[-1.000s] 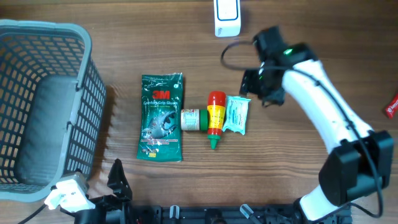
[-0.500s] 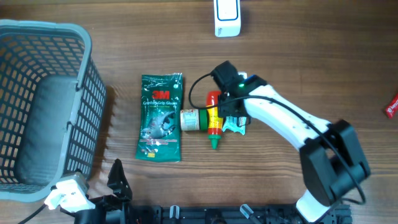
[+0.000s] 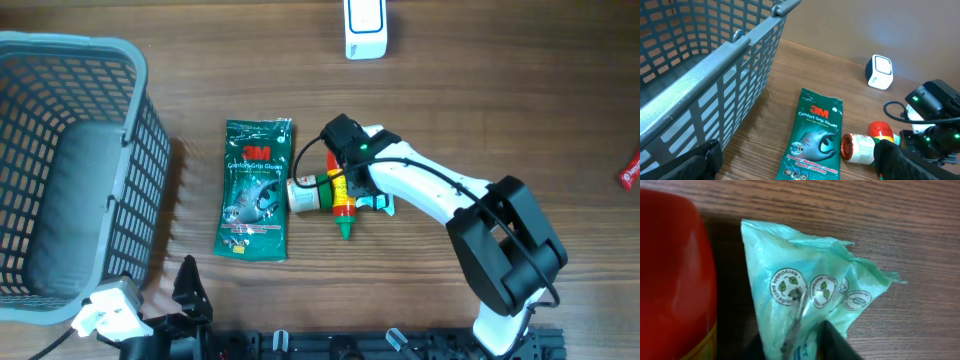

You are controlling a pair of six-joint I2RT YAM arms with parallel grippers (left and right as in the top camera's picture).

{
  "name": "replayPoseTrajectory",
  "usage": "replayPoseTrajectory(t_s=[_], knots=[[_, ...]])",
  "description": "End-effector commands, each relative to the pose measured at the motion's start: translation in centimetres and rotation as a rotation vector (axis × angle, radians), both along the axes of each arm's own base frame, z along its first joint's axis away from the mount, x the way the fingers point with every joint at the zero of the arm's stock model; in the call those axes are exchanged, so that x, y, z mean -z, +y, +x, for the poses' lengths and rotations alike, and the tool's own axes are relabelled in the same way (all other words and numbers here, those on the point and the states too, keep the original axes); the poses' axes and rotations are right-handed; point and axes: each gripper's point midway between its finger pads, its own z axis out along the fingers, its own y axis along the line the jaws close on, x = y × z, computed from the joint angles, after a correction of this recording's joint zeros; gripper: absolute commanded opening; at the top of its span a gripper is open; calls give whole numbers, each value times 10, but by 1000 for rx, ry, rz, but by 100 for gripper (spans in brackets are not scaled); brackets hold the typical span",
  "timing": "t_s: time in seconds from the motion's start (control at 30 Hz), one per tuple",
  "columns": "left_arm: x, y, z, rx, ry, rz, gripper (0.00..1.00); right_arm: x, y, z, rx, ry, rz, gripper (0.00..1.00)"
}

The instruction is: Scan the item barcode

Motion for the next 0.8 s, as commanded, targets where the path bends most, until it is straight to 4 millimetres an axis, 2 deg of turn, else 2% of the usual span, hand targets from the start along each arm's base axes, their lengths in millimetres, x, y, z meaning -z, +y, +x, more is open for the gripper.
replayPoseTrajectory(t_s=[0.0,0.13,0.17,0.27,0.4,0.5,0.57,0.77], knots=[[-1,0,0,0,-8,-4,100,8,-8,-8,5,48,-41,5],[-1,0,0,0,-8,-4,100,-13,0,-6,13,82,18,4],[-1,0,0,0,-8,-4,100,-24,6,-5,16,96,69,4],[-1,0,0,0,-8,-4,100,-63,41,-14,-130,197,363,4],[-1,0,0,0,-8,-4,100,-124,67,-49,-393,334,805,4],[-1,0,0,0,-8,-4,100,-182,71,-79,-608,372,1172,4],[-1,0,0,0,-8,-4,100,-205,70,-86,-625,374,1325,4],[-1,0,0,0,-8,-4,100,-244,76,-91,-604,368,1568,5]])
